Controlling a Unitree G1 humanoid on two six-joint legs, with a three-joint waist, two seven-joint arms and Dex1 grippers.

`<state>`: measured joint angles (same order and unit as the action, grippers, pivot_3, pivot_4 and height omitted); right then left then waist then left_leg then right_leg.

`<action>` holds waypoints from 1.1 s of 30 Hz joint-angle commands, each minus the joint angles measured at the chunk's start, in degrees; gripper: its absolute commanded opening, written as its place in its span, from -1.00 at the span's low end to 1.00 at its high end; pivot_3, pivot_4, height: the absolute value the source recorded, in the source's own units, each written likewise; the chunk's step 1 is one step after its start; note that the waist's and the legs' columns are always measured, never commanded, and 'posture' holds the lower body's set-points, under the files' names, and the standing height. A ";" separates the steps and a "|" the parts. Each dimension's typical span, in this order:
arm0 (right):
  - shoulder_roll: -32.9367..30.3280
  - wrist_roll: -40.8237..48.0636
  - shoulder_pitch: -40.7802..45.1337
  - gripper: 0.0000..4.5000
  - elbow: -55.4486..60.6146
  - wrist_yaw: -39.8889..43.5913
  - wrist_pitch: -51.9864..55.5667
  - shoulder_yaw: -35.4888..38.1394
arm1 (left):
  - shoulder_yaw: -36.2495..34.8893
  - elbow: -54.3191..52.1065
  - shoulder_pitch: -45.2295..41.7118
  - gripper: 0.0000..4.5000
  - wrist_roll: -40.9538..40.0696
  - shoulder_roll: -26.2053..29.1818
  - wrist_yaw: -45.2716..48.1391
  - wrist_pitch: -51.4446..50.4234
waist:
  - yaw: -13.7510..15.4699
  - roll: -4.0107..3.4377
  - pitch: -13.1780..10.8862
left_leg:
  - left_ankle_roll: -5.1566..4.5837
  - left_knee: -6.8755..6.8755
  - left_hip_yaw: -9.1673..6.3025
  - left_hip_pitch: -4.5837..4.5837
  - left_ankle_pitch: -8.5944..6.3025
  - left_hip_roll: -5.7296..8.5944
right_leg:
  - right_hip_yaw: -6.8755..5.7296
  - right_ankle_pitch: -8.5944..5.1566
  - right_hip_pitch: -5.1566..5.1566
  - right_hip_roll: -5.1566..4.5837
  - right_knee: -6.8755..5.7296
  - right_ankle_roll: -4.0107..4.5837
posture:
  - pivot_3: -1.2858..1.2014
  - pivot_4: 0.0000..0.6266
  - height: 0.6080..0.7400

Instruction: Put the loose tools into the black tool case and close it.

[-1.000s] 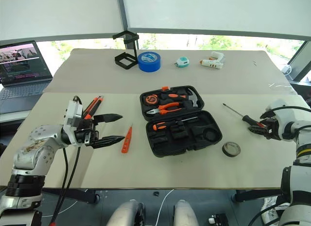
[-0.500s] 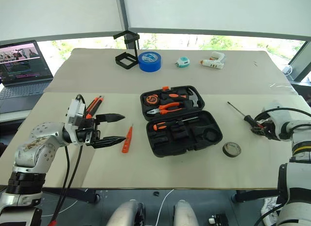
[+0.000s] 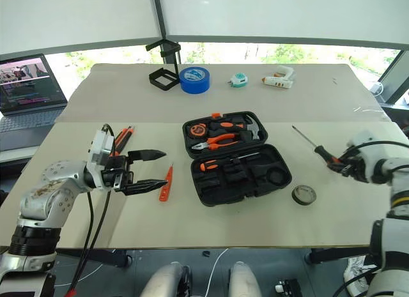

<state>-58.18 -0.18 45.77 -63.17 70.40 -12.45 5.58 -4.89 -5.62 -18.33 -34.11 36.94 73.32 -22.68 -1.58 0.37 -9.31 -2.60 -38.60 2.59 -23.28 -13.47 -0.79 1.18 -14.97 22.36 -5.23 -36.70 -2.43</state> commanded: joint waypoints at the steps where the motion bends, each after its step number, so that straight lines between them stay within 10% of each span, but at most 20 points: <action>1: -2.38 7.28 -5.05 -0.55 18.35 12.26 -1.29 1.02 | -1.90 -1.86 1.40 1.00 -0.66 1.22 0.28 1.77 | -0.04 0.03 -0.02 | 0.00 0.00 -0.02 0.02 0.00 -0.04 | -0.01 0.00 -0.01 0.04 -0.01 0.00 | 0.03 -0.52 1.00; 9: 1.81 -0.21 -5.53 -0.55 46.55 12.61 3.40 -12.51 | -0.58 -3.43 6.31 1.00 1.12 2.87 1.03 3.68 | -0.59 0.05 -0.03 | 0.04 -0.04 -0.06 0.12 0.01 -0.08 | -0.02 0.02 0.02 -0.06 -0.21 0.03 | 0.03 -0.52 1.00; 33: 12.14 -17.83 13.77 -0.55 14.67 4.07 -18.26 -27.50 | 0.06 -9.20 8.09 1.00 -1.69 1.42 -5.60 0.58 | 0.76 0.22 -0.13 | 0.09 -0.16 0.02 -0.57 0.05 0.00 | -0.04 0.05 0.78 -0.11 -0.35 0.08 | 0.03 -0.52 1.00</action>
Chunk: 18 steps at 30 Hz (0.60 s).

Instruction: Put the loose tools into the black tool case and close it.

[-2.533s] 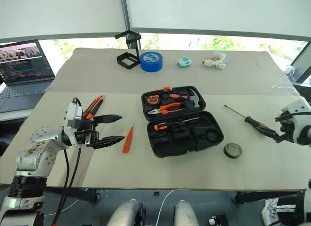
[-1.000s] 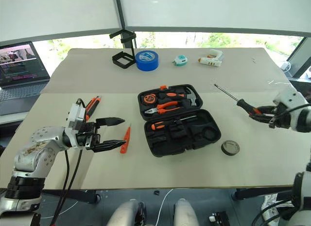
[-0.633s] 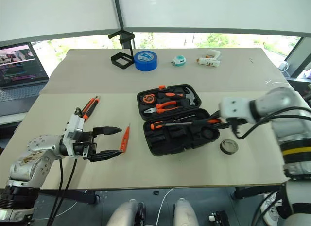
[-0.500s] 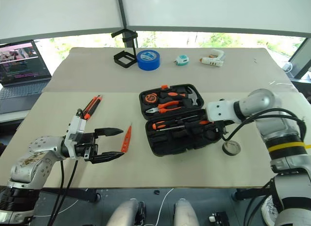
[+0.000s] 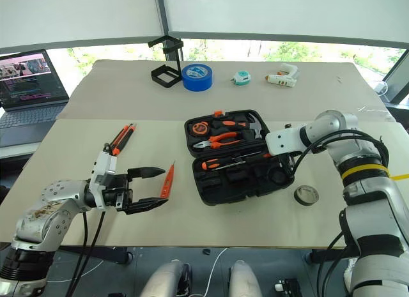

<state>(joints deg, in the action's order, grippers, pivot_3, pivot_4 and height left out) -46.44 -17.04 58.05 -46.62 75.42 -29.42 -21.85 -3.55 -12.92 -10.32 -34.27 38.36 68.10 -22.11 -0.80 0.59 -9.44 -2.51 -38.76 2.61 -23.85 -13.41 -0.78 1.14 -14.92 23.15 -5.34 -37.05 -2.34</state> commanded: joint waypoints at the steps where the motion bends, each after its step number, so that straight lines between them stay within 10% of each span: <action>1: 1.10 -0.81 1.71 -0.55 -2.59 -1.87 -1.40 0.24 | -1.33 -1.92 0.13 1.00 -1.54 -0.03 -0.50 0.07 | -0.06 0.00 0.00 | 0.00 0.00 0.00 0.00 0.00 0.00 | 0.00 0.00 0.00 0.00 0.00 0.00 | 0.03 -0.52 1.00; 7: -0.32 0.17 3.36 0.32 -3.41 0.53 -4.37 0.98 | -2.07 -2.22 1.19 1.00 -2.12 0.41 -0.82 0.12 | -0.14 0.00 0.00 | 0.02 0.02 0.00 0.02 0.01 -0.03 | 0.00 0.01 0.02 0.03 -0.04 0.01 | 0.03 -0.52 1.00; 12: -1.13 4.56 5.99 0.32 -1.16 4.44 -0.89 3.98 | -2.53 -2.00 1.67 1.00 -2.45 0.92 -0.74 0.37 | -0.05 0.03 -0.02 | 0.02 0.04 0.00 0.02 0.01 -0.02 | -0.01 0.01 0.02 -0.01 0.00 0.01 | 0.03 -0.52 1.00; 18: 4.06 15.64 -2.27 -0.49 10.36 6.96 15.98 8.84 | -2.18 -1.12 0.85 1.00 -2.11 0.20 -1.67 0.55 | -0.27 0.07 0.00 | 0.03 0.06 -0.04 0.04 0.01 -0.10 | -0.03 0.03 -0.01 0.02 -0.04 0.04 | 0.03 -0.52 1.00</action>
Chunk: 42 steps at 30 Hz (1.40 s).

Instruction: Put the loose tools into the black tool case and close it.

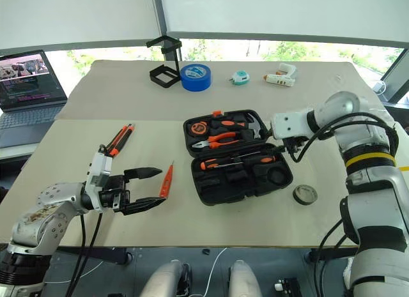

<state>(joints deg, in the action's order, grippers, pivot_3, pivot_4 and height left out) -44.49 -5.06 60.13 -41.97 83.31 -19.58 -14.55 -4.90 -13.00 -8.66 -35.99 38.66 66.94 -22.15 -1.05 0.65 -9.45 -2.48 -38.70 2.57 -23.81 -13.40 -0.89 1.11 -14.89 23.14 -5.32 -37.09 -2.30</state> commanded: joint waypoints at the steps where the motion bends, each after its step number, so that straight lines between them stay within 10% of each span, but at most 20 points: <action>1: 2.40 2.47 -5.49 -0.64 6.06 -2.58 5.80 1.25 | -0.69 -1.23 -0.72 1.00 -0.38 -0.23 -0.66 0.53 | 0.03 0.03 0.02 | 0.00 0.01 -0.02 0.00 0.00 -0.01 | -0.01 0.01 0.00 0.00 -0.01 0.01 | 0.03 -0.52 1.00; 4: 3.04 0.39 -8.18 -0.97 6.79 -5.70 6.32 0.88 | -0.44 -2.04 -0.30 1.00 -0.57 -0.50 -1.24 0.14 | 0.33 0.03 0.01 | 0.00 0.00 -0.03 -0.01 0.00 0.05 | -0.03 0.01 0.01 -0.08 -0.02 0.01 | 0.03 -0.52 1.00; 42: 2.46 3.91 -13.70 -0.97 23.60 -3.92 22.73 2.17 | -1.13 -0.02 -0.07 1.00 0.50 -0.51 -2.50 0.85 | 0.03 0.18 0.00 | 0.04 -0.04 0.02 0.04 0.03 0.01 | -0.07 0.04 0.02 0.05 -0.04 0.06 | 0.03 -0.52 1.00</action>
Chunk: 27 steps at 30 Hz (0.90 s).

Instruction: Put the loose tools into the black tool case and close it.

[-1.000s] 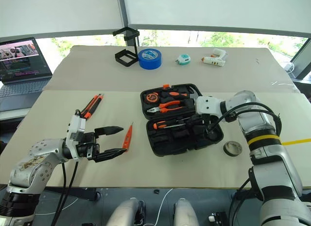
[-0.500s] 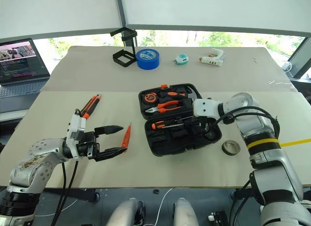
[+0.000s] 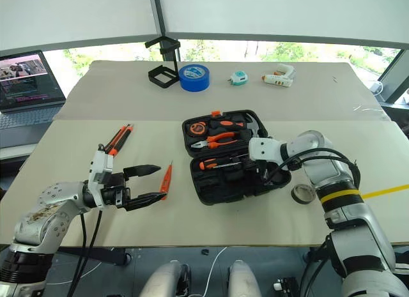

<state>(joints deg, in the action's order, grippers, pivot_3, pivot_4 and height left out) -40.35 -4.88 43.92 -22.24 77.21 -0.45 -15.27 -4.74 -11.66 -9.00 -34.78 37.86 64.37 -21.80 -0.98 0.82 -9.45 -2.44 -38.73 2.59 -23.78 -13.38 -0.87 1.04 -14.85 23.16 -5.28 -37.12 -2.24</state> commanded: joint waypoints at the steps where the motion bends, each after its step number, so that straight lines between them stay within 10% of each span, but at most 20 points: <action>1: -1.86 4.22 3.05 -0.97 3.52 2.28 4.34 3.26 | -1.49 -1.36 0.43 1.00 -0.75 0.44 0.10 0.49 | -0.03 0.00 0.00 | 0.00 0.01 0.00 0.00 0.00 0.00 | 0.00 0.00 0.00 -0.01 0.00 0.00 | 0.03 -0.52 1.00; 27: 2.22 -1.75 -3.70 -0.97 -1.76 -8.45 2.39 -0.86 | -1.69 -1.40 0.00 1.00 -0.47 0.71 -0.86 0.32 | 0.30 0.25 0.12 | 0.00 -0.01 -0.04 0.06 0.00 0.01 | -0.06 0.00 -0.12 -0.05 0.02 0.00 | 0.03 -0.52 1.00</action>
<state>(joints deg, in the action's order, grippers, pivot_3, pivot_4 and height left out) -38.07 -5.37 42.34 -22.45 69.07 2.36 -14.75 -5.19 -11.74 -8.38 -34.83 37.97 63.59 -21.82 -0.68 1.07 -9.33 -2.44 -38.74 2.55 -23.68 -13.38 -0.86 0.98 -14.85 23.01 -5.33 -37.10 -2.24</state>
